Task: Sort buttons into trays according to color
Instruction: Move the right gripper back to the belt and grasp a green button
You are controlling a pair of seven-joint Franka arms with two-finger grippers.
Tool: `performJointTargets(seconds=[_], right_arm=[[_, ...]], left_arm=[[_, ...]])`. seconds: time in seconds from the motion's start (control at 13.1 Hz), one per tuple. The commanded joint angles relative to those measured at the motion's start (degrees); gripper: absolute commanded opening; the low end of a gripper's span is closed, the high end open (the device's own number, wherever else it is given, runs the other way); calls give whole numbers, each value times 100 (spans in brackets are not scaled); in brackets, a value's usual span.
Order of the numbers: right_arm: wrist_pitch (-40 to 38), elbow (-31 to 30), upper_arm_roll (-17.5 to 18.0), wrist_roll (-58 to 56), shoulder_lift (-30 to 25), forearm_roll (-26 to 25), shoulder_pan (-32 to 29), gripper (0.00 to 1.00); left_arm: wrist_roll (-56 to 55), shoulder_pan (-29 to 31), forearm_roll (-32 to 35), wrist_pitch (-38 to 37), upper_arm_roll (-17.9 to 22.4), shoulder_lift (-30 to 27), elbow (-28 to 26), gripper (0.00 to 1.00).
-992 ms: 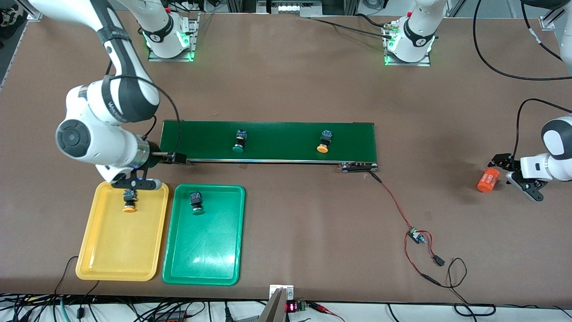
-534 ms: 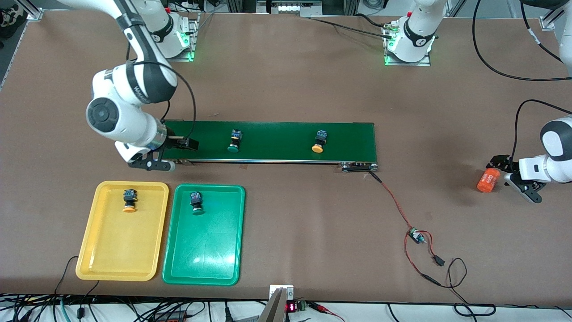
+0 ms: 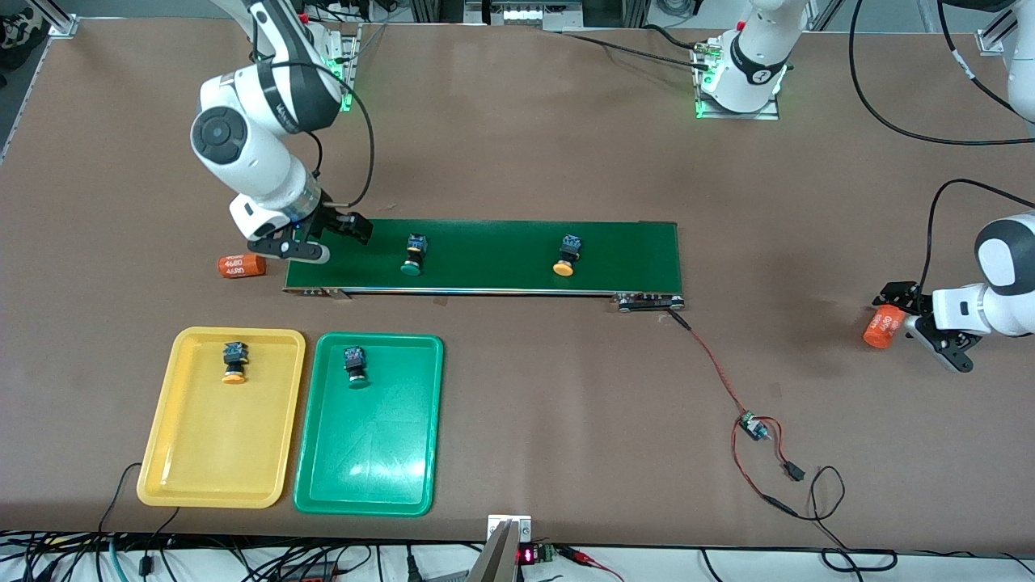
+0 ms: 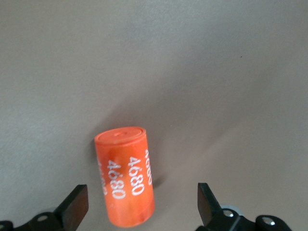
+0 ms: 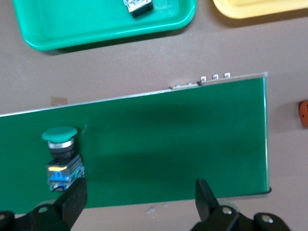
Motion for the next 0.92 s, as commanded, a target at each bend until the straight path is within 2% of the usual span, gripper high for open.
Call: performJointTargets(seconds=[0.0,0.23,0.38,0.46,0.53,0.69,0.76,0.84], right_arm=[[592,-347,194,159,-267,-7,-157,100],[866,-426,194,202,-250,-16,-140,100],[1059,-532,203,361,-162,-269,-113,100],[1104,-541,212,370,-92,-480,-113,100],[1130,-532,212,465,-13,-621,-113,100],[1192,-523,221,790,162,-894,-43,100],[1331,-523,238,887,216,-999,-43,100],[1376,-515,238,932,286,-1000,-34,100]], left_arm=[[9,-44,-103,214,28,153,14,100],[36,-35,-94,452,28,355,6,100],[27,-26,-86,470,45,364,6,100],[53,-26,-25,479,54,364,-3,88],[53,-26,-24,479,54,364,-3,57],[53,-26,-24,479,89,364,-21,17],[62,-26,-24,479,89,356,-12,3],[62,-26,-15,471,89,330,-3,0]])
